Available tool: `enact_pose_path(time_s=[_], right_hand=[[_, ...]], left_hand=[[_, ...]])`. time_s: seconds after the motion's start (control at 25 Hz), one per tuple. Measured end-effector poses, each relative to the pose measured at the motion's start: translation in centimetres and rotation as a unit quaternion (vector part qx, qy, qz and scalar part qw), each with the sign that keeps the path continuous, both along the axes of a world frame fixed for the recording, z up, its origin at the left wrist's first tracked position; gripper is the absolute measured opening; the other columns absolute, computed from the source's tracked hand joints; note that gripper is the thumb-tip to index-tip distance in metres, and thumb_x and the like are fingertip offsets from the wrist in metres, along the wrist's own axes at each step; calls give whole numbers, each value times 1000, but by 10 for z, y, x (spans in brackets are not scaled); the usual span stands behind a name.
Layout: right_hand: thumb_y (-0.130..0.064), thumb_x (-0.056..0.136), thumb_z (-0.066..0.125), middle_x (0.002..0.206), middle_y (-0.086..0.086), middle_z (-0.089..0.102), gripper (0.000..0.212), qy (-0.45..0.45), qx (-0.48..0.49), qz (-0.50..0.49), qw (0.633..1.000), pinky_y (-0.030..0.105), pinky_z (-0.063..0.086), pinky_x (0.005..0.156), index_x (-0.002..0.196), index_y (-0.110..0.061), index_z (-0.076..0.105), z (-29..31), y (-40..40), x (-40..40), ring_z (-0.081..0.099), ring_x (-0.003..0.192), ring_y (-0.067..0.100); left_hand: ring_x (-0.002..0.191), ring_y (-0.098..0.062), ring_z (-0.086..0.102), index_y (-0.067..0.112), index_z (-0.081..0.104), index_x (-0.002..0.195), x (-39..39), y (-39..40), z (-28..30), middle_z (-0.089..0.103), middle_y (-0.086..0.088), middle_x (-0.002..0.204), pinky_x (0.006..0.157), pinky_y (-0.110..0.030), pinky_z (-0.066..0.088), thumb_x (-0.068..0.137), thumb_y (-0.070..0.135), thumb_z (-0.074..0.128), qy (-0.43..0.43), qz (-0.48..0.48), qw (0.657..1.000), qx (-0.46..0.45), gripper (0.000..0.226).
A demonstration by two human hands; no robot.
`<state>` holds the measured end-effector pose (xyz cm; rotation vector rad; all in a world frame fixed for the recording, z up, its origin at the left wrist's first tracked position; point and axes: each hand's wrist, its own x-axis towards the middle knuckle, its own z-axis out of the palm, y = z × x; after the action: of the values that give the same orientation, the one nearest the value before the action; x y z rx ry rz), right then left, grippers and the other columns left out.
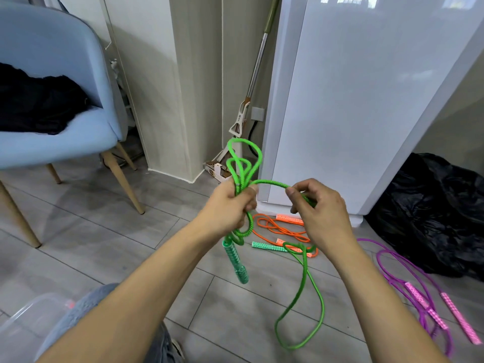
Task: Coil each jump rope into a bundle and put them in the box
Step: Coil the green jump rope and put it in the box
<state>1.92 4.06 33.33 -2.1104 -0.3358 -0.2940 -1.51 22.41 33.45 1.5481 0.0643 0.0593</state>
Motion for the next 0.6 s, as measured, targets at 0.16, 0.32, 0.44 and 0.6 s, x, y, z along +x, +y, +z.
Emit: enact_pose_path(time_s=[0.16,0.32,0.44,0.6], right_hand=[[-32,99,57,65,-6,65,22,76,-112,68,989,16,42,55,83,-27,70,-4,-15,8,57,55,-1],[-36,101,55,61,0,62,34,218,-163,109,956,38,53,65,77,-16,70,-14,-46,22,59,54,14],[-35,101,55,56,0,61,35,231,-172,109,951,37,50,68,76,-13,69,-15,-67,28,61,59,19],[-33,100,57,52,0,61,32,241,-204,91,944,30,42,64,78,-12,68,-12,-91,32,64,58,15]], left_hand=[[41,-10,28,10,58,88,12,30,-3,41,11,47,45,-23,26,105,23,45,-26,105,993,43,25],[50,-18,55,7,50,88,18,49,1,44,7,49,69,-42,54,106,16,42,-48,151,987,-22,22],[42,-18,51,4,47,89,16,46,8,37,0,54,61,-44,60,106,11,39,-58,159,976,-137,20],[36,-11,39,12,48,85,19,63,10,39,5,52,40,-24,44,106,16,41,-62,264,951,-148,22]])
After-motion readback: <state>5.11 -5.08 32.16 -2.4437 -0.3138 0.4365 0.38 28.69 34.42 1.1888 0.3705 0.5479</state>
